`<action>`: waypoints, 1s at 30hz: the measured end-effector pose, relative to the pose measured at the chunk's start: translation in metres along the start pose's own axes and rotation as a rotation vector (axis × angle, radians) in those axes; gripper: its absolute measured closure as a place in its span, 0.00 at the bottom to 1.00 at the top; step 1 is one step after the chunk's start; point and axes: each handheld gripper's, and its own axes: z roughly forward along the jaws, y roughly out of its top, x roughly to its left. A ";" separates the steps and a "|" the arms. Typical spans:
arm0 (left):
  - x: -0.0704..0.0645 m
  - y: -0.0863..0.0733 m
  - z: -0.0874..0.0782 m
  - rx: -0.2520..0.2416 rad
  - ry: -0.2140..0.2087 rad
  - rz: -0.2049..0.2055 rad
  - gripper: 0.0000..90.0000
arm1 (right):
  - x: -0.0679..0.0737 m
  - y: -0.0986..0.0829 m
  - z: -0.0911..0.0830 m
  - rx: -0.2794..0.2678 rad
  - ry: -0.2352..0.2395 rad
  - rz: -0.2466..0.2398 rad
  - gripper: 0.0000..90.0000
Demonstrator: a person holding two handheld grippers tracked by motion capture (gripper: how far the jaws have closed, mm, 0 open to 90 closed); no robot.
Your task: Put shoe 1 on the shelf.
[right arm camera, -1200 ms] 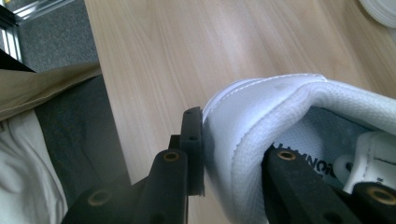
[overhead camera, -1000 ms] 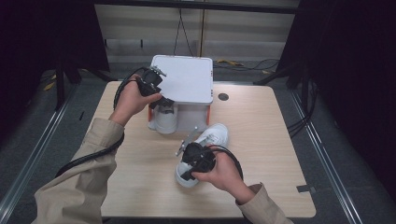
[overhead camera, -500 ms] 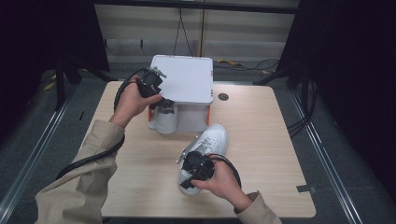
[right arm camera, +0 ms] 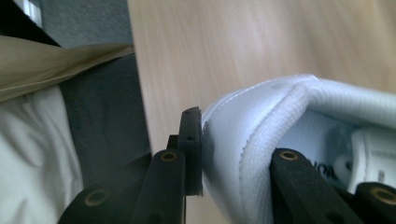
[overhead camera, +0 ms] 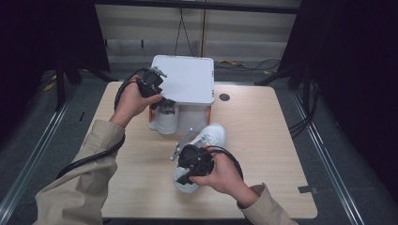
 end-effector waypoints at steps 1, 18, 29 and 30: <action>0.000 0.000 0.000 -0.001 -0.001 0.001 0.25 | 0.000 0.003 0.001 0.007 0.003 -0.029 0.82; 0.001 -0.003 -0.001 -0.020 -0.007 0.006 0.25 | -0.024 0.036 0.011 0.054 -0.018 -0.169 0.82; 0.003 -0.001 -0.001 -0.002 -0.015 0.008 0.27 | -0.050 0.041 0.021 0.074 -0.029 -0.224 0.80; 0.003 -0.001 -0.001 -0.005 -0.016 -0.001 0.27 | -0.053 0.041 0.022 0.080 -0.033 -0.225 0.80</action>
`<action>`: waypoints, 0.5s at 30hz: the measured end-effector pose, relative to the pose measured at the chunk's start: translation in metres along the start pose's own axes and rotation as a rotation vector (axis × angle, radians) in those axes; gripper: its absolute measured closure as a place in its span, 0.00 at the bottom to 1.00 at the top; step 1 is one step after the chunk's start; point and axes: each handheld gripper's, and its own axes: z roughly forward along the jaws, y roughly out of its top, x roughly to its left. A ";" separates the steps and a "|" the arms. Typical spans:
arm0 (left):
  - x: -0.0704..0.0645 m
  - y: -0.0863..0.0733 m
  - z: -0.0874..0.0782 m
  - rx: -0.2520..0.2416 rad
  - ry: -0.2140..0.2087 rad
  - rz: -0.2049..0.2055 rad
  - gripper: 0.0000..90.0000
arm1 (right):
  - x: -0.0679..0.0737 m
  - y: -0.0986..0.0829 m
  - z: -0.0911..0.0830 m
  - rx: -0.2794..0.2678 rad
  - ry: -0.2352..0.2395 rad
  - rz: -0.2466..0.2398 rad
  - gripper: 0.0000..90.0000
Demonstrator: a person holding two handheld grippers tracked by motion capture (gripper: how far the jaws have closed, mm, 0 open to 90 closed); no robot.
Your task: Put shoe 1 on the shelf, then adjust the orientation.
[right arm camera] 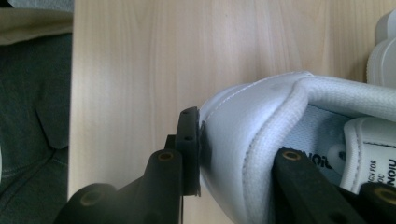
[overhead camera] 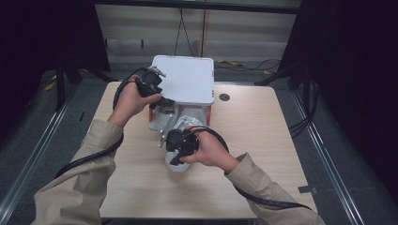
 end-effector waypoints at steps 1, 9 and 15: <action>0.000 0.000 0.000 0.001 -0.001 0.001 0.27 | -0.002 -0.001 0.001 0.002 -0.005 0.000 0.80; 0.002 -0.001 -0.001 -0.007 -0.008 -0.006 0.29 | -0.024 -0.011 0.011 0.026 0.003 -0.049 0.79; 0.003 0.000 -0.001 -0.004 -0.014 -0.011 0.29 | -0.028 -0.022 0.012 0.014 0.017 -0.026 0.79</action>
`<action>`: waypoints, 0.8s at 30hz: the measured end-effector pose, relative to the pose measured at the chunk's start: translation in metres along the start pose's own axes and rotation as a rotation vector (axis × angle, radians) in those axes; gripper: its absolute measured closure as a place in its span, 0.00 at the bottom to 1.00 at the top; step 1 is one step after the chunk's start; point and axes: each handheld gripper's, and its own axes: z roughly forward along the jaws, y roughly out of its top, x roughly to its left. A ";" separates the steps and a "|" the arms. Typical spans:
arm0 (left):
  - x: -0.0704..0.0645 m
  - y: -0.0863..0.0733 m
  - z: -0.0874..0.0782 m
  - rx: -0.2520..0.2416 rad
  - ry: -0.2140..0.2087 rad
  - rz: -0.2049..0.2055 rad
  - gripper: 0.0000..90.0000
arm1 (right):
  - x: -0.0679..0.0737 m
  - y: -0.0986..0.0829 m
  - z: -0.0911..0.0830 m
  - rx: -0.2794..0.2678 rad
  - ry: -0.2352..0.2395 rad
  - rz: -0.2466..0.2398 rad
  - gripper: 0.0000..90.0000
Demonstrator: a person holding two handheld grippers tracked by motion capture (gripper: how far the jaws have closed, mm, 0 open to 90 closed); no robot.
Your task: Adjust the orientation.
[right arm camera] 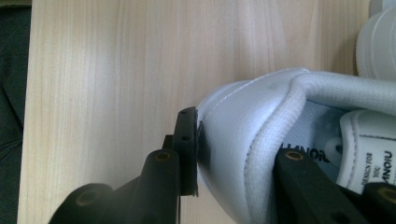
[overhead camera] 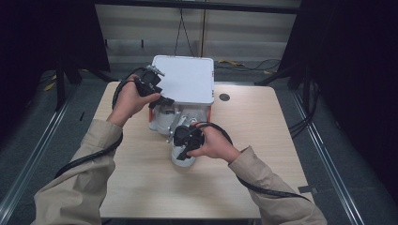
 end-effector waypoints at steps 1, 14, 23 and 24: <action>0.000 0.000 0.000 0.002 -0.001 -0.004 0.29 | -0.001 -0.001 -0.001 -0.003 0.000 0.008 0.79; 0.017 0.012 -0.010 -0.006 0.006 -0.060 0.31 | 0.002 -0.022 -0.004 0.030 0.009 -0.001 0.78; 0.021 0.005 -0.002 0.012 0.002 -0.082 0.31 | 0.005 -0.027 0.005 0.037 0.006 0.038 0.72; 0.020 0.005 -0.001 0.010 -0.003 -0.088 0.31 | 0.005 -0.027 0.007 0.046 0.001 0.052 0.71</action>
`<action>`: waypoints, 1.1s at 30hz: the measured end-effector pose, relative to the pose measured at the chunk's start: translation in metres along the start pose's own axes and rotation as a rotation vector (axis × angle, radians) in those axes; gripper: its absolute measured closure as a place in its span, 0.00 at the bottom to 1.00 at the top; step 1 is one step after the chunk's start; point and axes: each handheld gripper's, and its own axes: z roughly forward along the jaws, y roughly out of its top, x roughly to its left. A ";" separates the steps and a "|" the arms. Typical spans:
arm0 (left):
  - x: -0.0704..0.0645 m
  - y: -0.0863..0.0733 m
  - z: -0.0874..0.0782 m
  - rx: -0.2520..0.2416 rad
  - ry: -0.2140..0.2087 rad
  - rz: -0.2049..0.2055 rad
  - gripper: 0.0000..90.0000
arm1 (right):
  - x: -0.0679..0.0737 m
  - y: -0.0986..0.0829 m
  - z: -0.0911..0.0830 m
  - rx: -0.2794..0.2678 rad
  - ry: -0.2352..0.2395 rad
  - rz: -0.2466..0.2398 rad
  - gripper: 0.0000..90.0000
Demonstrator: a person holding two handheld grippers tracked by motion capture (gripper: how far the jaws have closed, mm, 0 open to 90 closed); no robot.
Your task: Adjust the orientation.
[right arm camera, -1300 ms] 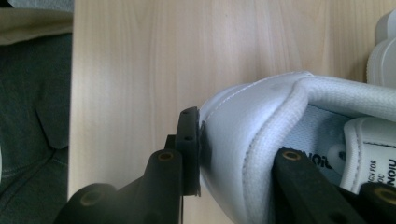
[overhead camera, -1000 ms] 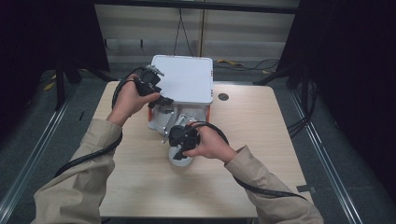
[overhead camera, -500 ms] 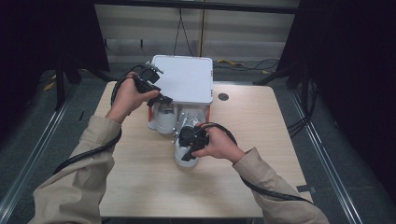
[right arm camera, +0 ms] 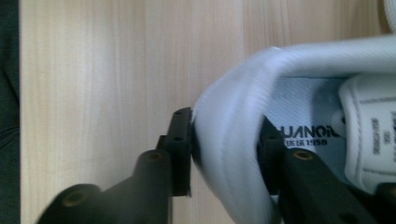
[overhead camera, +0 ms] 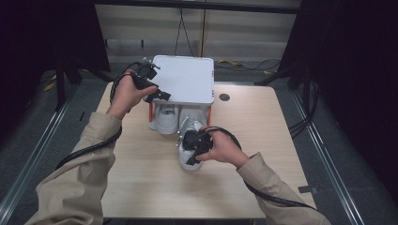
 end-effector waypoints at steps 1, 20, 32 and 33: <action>0.000 0.000 0.000 -0.001 -0.002 -0.001 0.31 | 0.000 -0.001 0.002 -0.004 0.001 0.007 0.71; -0.005 0.003 0.004 0.001 -0.009 -0.009 0.31 | 0.001 0.015 -0.010 -0.007 -0.089 0.096 0.79; -0.003 0.004 0.006 -0.004 -0.018 -0.003 0.31 | -0.039 0.019 -0.005 -0.054 -0.122 0.081 0.78; -0.003 0.004 0.006 -0.002 -0.018 -0.002 0.31 | -0.041 0.019 -0.005 -0.053 -0.121 0.085 0.78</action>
